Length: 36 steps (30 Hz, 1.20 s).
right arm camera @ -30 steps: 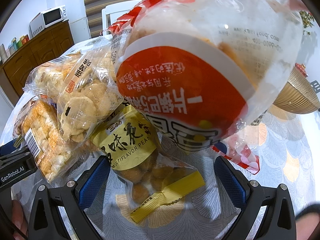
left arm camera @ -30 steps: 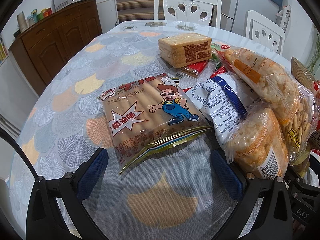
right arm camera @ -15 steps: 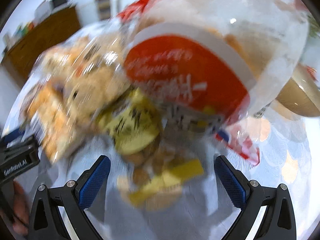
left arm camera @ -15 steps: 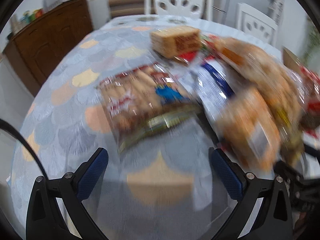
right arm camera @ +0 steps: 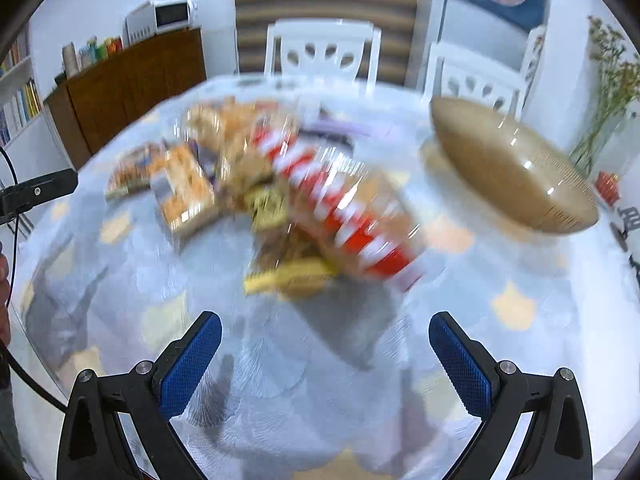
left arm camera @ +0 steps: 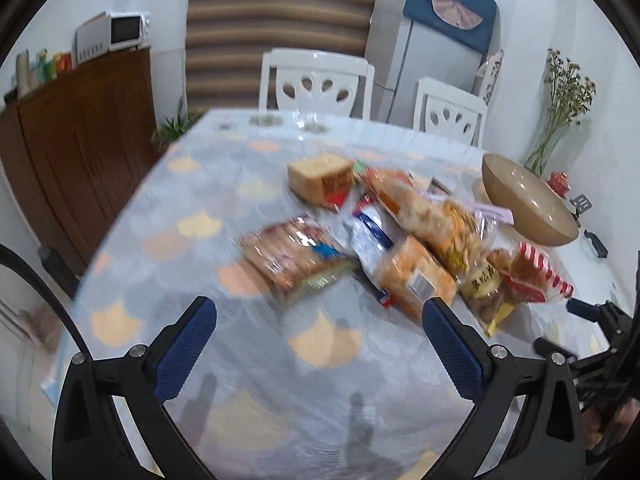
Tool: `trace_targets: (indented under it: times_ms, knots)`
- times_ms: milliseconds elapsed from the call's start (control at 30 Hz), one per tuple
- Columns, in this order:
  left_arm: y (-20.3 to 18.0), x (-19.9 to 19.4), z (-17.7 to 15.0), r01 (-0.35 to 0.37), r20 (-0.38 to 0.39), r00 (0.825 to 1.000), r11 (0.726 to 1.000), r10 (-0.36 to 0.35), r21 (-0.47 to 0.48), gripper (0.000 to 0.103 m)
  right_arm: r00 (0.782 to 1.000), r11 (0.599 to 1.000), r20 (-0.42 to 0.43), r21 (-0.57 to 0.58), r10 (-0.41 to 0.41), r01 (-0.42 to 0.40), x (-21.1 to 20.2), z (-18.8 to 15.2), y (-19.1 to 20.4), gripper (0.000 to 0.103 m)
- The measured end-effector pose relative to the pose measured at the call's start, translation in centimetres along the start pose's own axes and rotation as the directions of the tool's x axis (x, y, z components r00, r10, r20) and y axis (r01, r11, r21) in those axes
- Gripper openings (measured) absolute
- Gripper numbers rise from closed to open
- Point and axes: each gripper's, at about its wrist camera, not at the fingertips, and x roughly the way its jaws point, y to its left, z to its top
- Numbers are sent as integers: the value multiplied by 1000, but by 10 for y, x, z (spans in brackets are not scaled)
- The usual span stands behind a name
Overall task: Organize snacks
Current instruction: 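Lift both tools and move them back over the table, then grasp the cartoon wafer bag with the left tool while the right tool grasps the striped bread bag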
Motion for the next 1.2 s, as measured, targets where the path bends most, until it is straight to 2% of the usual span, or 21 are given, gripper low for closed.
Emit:
trace_targets:
  times_ms: [200,333,433,500,600,700,800,933,1067,1167,1200]
  knots:
    - [11,-3,15,61,-10,998,998,-61,7,103,995,998,93,53,19,-24,-28,10,-22,103]
    - [14,13,24,57,-31,998,996,-59,-65,103,991,997,130,78,17,-28,-46,15,-29,103]
    - [14,28,18,68,-59,995,990,-75,-122,103,993,993,115,109,20,-32,-43,15,-31,103]
    - [13,37,14,46,-76,996,991,-56,-126,103,996,993,90,117,-4,-6,-36,15,-34,103]
    - [18,50,9,12,-100,995,991,-26,-133,103,998,991,69,135,6,-15,-30,12,-39,103]
    - [27,64,4,-1,-137,990,989,-20,-150,102,998,987,60,154,26,-35,-26,10,-42,103]
    - [33,78,1,-7,-175,984,989,-19,-149,102,999,990,54,141,2,-9,-22,10,-42,103]
    - [30,89,-1,-38,-209,978,994,17,-100,102,996,994,54,89,-64,59,-19,10,-34,103]
    - [33,96,3,-155,-207,968,987,145,-35,102,992,993,65,54,-105,102,-17,12,-29,103]
    - [53,93,7,-190,-199,965,979,171,-78,101,990,993,74,36,-117,115,-17,13,-26,103]
    - [62,92,8,-241,-197,955,967,220,-88,101,990,993,77,33,-119,117,-17,14,-26,103]
